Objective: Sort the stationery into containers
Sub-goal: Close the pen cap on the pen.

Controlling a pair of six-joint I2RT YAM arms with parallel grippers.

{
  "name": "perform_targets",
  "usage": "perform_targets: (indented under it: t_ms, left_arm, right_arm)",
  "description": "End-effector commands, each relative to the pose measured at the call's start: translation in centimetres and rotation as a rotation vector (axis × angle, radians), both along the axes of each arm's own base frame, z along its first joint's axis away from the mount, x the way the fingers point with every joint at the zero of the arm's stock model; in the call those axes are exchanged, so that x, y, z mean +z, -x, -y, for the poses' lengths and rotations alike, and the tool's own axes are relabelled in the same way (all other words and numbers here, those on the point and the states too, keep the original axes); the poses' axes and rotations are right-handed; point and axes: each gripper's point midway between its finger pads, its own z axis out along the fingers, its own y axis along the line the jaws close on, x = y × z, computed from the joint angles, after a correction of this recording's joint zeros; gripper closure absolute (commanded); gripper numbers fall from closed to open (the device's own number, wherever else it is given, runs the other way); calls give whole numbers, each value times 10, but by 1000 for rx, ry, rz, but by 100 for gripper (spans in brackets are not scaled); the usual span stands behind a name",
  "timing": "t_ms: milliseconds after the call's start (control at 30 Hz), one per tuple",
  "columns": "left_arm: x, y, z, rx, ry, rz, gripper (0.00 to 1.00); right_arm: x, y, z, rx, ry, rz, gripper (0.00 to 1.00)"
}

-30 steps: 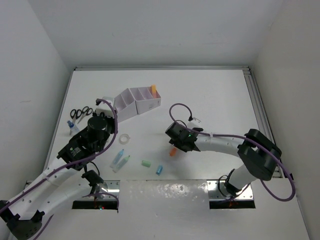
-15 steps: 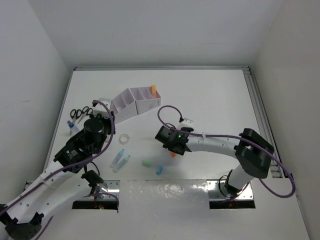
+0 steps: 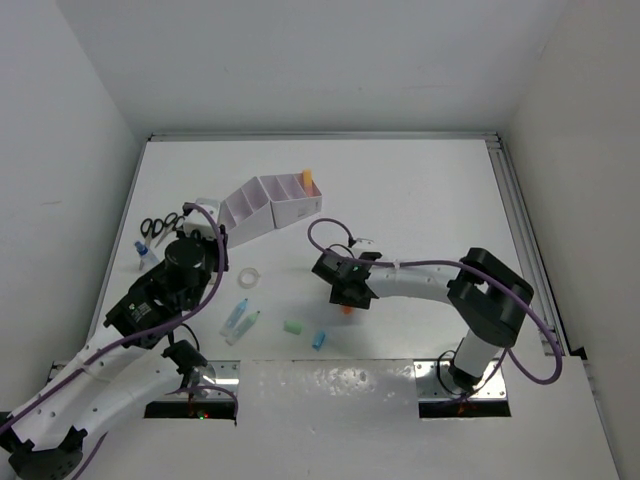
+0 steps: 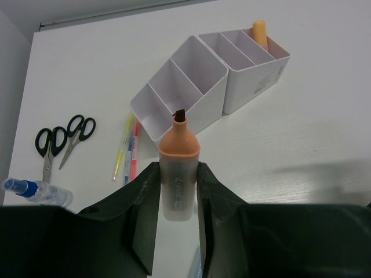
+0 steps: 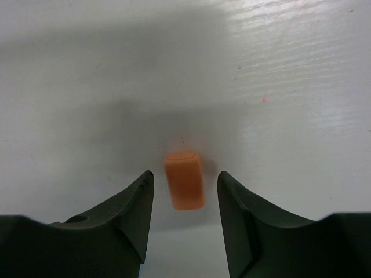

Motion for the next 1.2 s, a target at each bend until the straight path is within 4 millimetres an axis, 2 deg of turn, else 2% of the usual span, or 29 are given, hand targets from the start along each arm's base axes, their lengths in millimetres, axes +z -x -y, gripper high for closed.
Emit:
perform_targets:
  t_ms: [0,100,300,433,467,533,600,667,733,767,833,867,933,967,1033,1067,1100,1133,1167]
  left_arm:
    - [7,-3,-3,20,17,25,100]
    - [5,-3,-3,19,16,20,100]
    - [-1,0,4,-20,23,0,100]
    - [-4,4,17,-105,42,-6,100]
    - [-4,4,19,-119,48,-6,100]
    - [-5,7,28,-175,58,-5,100]
    - [-4,9,39,-240,76,10,100]
    - [2,12,47,-306,79,43,100]
    - [11,21,65,-420,115,65,100]
    - [18,28,80,-512,143,84,100]
    - [29,39,96,-622,177,116,100]
    - [40,43,104,-675,203,153,100]
    - [51,57,121,-801,242,177,100]
    - [59,65,129,-863,263,197,100]
    - [68,67,136,-907,275,211,100]
    - [73,71,142,-951,276,222,100]
    - [72,69,146,-966,274,209,100]
    - [81,74,150,-1005,280,224,100]
    - [84,75,154,-1025,285,221,100]
  right_arm:
    - [-4,7,-11,78,-50,-32,53]
    - [-11,7,-12,108,-50,-31,57]
    - [-17,-4,-7,148,-33,-10,78]
    - [-14,-11,-3,218,-19,4,90]
    - [-13,-11,-3,244,-15,3,99]
    - [-3,-17,-7,317,2,25,100]
    - [22,-31,-17,404,-2,87,100]
    - [69,-51,-37,460,-68,205,100]
    - [113,-71,-52,552,-135,328,100]
    - [161,-87,-66,602,-196,465,100]
    - [207,-94,-81,683,-269,579,100]
    - [244,-92,-95,750,-336,650,100]
    - [278,-93,-104,833,-356,733,100]
    - [303,-88,-111,885,-409,775,100]
    - [330,-84,-117,933,-468,843,100]
    - [351,-76,-122,974,-540,895,100]
    - [361,-71,-123,997,-576,919,100]
    - [363,-68,-122,1012,-599,926,100]
    - [376,-65,-124,1029,-633,968,100]
